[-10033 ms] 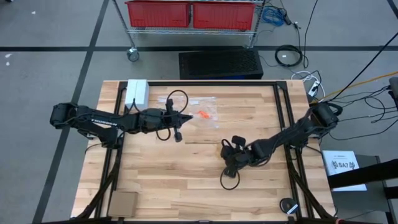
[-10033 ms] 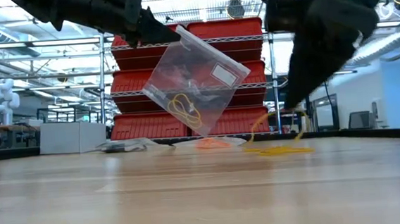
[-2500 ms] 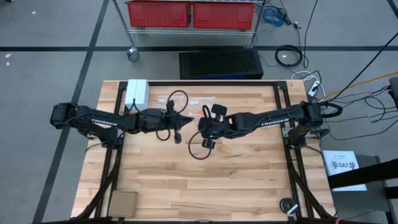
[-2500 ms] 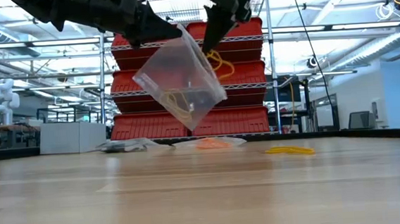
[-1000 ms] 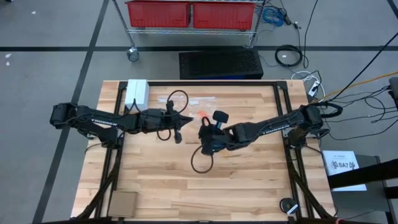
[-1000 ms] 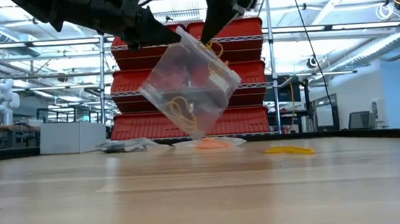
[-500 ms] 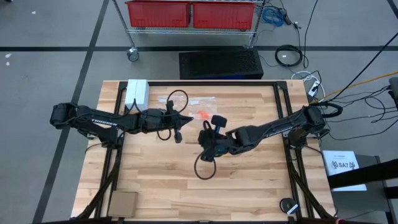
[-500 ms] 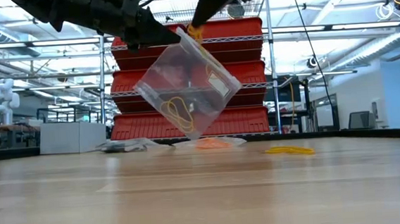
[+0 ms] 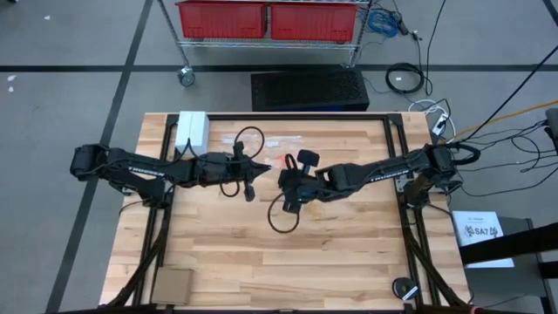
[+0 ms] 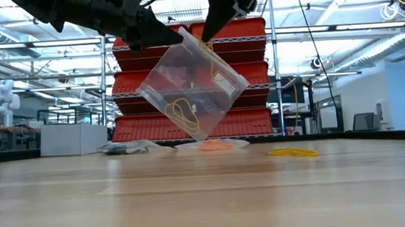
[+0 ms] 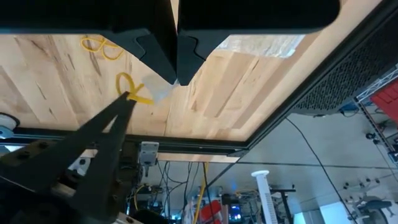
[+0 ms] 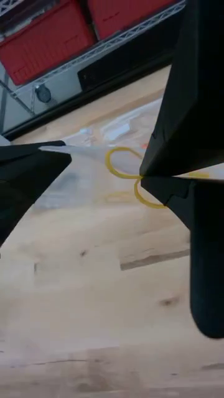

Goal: Sort rubber bands
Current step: Put the yellow rubber band into the bottom transparent zip bag

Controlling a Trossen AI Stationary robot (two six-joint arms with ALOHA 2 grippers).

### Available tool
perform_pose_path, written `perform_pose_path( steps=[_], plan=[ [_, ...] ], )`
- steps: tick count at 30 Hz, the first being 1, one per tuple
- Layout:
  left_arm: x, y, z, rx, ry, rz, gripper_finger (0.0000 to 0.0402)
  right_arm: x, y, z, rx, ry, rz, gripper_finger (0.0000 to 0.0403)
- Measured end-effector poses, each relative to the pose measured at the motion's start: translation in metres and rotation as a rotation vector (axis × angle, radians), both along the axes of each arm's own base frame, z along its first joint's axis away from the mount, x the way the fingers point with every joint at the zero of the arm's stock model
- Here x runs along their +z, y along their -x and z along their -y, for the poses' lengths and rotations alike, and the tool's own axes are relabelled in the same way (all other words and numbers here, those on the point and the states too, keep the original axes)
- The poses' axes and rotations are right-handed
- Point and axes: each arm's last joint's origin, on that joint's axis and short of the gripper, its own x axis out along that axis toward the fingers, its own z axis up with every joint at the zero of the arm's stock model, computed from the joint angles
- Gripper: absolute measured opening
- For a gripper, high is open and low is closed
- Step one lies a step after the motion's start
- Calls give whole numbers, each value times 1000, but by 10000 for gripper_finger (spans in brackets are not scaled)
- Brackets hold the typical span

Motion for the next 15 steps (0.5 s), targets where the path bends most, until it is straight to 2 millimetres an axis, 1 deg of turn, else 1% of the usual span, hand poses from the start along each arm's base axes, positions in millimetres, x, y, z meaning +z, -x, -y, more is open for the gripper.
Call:
perform_pose_path(
  steps=[11,15],
  plan=[
    [0,0,0,-9,-15,-4,0,-2,0,21,-23,14,-47,0],
    [0,0,1,-52,-7,-3,0,-2,-1,31,-10,1,-63,0]
  ],
)
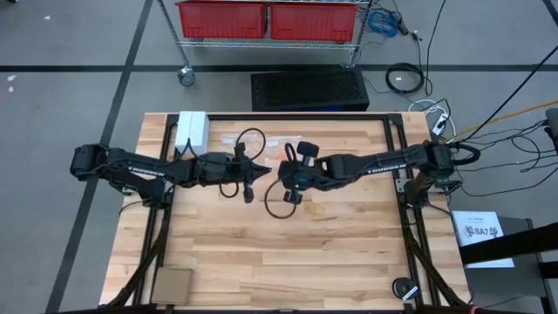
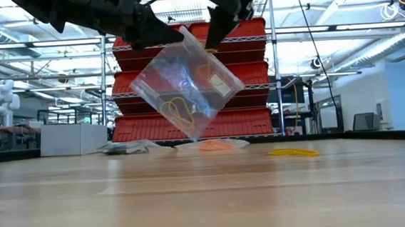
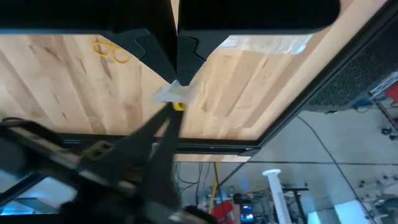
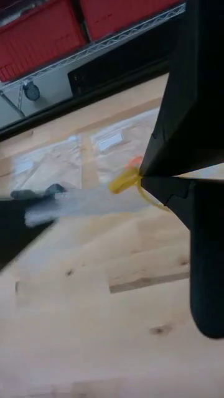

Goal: Sort rubber bands
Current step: Put the yellow rubber band into the bottom transparent zip bag

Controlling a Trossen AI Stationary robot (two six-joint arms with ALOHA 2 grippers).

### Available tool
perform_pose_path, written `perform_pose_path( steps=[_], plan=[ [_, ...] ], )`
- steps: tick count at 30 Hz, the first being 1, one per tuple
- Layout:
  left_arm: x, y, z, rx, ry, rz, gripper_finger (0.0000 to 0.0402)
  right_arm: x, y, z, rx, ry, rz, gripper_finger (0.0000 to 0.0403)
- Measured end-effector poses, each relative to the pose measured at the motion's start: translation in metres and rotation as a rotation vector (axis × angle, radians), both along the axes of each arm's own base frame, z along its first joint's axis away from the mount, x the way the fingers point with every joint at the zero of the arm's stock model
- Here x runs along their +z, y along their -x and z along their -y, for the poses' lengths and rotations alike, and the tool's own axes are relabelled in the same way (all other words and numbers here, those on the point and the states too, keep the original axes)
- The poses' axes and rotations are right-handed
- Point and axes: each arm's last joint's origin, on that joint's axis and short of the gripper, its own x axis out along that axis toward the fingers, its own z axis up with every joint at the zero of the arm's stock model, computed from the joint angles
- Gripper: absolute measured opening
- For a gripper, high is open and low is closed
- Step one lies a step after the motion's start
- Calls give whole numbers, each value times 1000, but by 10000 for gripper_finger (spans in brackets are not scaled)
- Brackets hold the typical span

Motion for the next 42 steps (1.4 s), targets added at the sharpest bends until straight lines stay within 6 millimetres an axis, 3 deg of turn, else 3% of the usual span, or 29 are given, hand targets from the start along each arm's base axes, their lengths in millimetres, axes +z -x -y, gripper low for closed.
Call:
perform_pose_path(
  steps=[7,16,21,31,36,42],
  plan=[
    [0,0,0,-10,2,0,0,2,-4,12,30,-34,21,0],
    [0,0,0,0,-1,4,0,-8,-9,8,137,-162,-12,6],
    [1,0,0,3,-1,10,0,-8,-8,6,141,-141,-26,43],
    [2,0,0,4,-1,19,0,-4,-3,9,144,-145,-37,162],
    [2,0,0,5,-1,17,0,-3,4,18,100,-158,-83,167],
    [2,0,0,5,-2,17,0,20,25,15,96,-208,-65,152]
  ],
)
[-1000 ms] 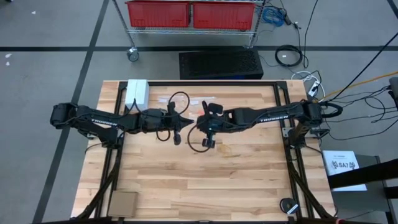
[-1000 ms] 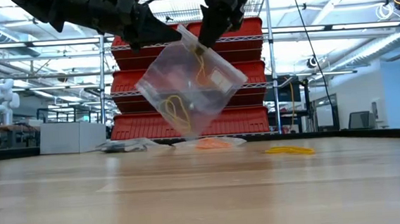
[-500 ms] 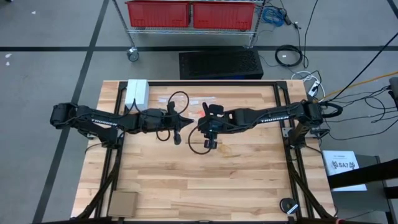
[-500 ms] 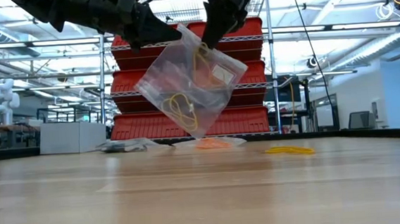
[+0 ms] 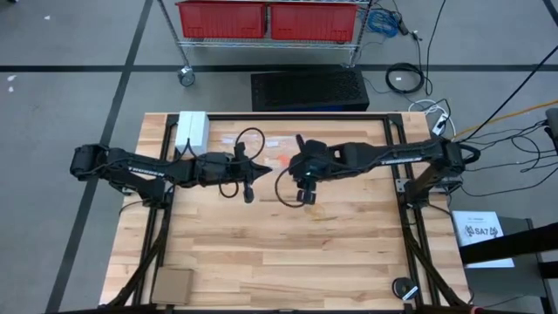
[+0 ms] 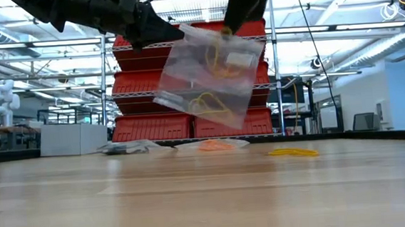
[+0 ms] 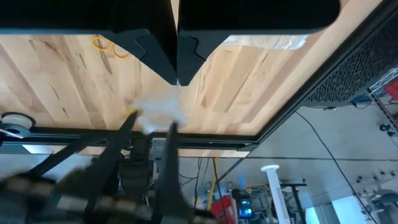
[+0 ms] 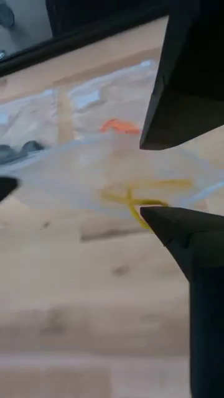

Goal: Sort rubber bands
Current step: Put the yellow rubber band into the bottom transparent zip bag

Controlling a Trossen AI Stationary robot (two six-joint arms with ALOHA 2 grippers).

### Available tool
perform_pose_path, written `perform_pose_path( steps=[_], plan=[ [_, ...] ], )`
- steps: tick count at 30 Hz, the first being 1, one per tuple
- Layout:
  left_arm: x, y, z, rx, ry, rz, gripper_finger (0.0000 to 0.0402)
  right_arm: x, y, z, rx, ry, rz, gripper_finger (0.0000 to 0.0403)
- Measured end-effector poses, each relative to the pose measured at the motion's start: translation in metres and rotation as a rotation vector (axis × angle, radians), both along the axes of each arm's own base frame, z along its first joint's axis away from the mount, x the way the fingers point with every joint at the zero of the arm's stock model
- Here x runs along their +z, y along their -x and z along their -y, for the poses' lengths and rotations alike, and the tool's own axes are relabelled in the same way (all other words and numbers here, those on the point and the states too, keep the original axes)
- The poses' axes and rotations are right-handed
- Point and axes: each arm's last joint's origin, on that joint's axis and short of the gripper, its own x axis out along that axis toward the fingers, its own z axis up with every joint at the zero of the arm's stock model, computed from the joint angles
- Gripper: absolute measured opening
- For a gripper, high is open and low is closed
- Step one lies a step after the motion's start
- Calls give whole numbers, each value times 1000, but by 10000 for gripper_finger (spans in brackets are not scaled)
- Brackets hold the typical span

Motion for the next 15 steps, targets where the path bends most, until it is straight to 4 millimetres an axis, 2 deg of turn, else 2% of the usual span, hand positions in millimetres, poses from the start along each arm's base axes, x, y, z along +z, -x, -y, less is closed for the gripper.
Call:
perform_pose_path(
  steps=[6,15],
  plan=[
    [0,0,0,0,-1,4,0,24,15,-2,-13,-63,93,163],
    [0,0,0,0,-1,4,0,26,20,-6,2,-64,77,176]
  ],
)
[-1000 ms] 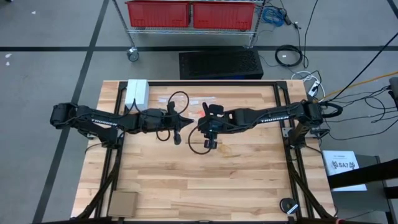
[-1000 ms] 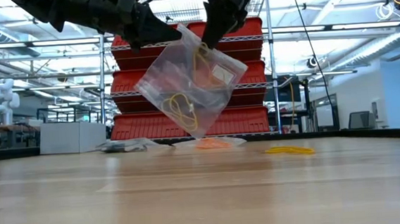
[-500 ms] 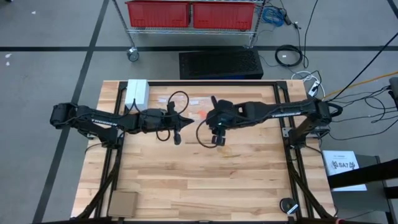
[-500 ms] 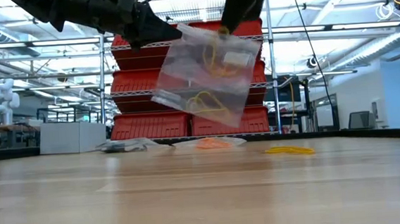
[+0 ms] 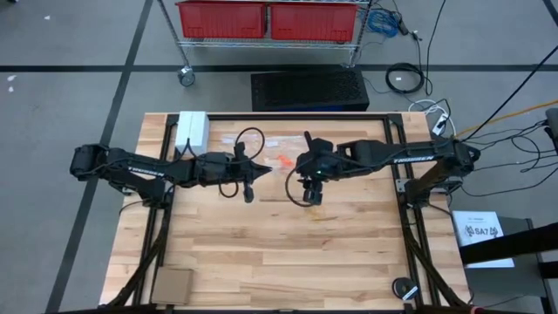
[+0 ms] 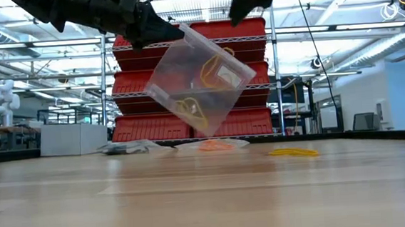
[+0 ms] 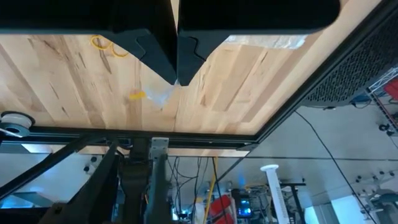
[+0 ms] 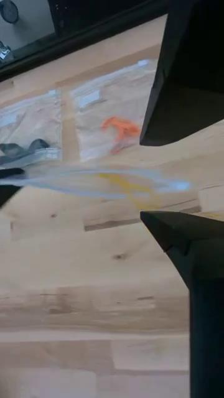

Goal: Sort rubber bands
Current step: Put the yellow rubber band into the bottom transparent zip bag

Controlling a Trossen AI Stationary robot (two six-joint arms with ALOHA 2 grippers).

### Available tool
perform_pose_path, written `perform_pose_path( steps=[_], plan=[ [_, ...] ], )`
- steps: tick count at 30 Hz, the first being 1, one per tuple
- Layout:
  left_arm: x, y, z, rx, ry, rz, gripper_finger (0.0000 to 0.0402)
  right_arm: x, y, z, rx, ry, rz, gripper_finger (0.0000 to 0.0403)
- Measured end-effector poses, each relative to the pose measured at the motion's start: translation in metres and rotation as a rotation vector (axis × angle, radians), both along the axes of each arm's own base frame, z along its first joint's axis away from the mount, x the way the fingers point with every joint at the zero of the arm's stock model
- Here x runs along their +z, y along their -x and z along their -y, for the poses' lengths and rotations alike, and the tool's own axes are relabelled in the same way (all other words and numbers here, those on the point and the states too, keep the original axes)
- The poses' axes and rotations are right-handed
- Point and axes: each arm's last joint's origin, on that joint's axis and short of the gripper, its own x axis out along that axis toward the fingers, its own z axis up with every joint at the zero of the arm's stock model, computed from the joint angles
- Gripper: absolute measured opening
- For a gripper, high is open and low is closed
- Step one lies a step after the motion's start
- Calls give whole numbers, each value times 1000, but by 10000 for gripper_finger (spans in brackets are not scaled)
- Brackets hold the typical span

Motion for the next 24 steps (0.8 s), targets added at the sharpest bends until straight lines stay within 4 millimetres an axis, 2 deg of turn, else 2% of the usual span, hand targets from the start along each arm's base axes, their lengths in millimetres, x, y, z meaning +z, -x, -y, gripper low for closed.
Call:
perform_pose_path(
  steps=[6,9,13,18,20,24],
  plan=[
    [0,0,0,0,-1,-5,0,8,23,-8,9,-11,-77,169],
    [-1,0,0,10,-2,-6,0,-1,31,-14,-18,-12,-153,153],
    [-2,1,-1,34,-6,-20,0,-39,37,-29,-11,-16,-184,118],
    [-2,1,-1,40,-15,-25,0,-91,45,-47,17,-76,-10,74],
    [-2,1,-1,43,-17,-26,0,-107,54,-53,8,-87,47,59],
    [-2,1,-1,40,-32,-29,0,-126,74,-64,-53,-55,178,36]
  ],
)
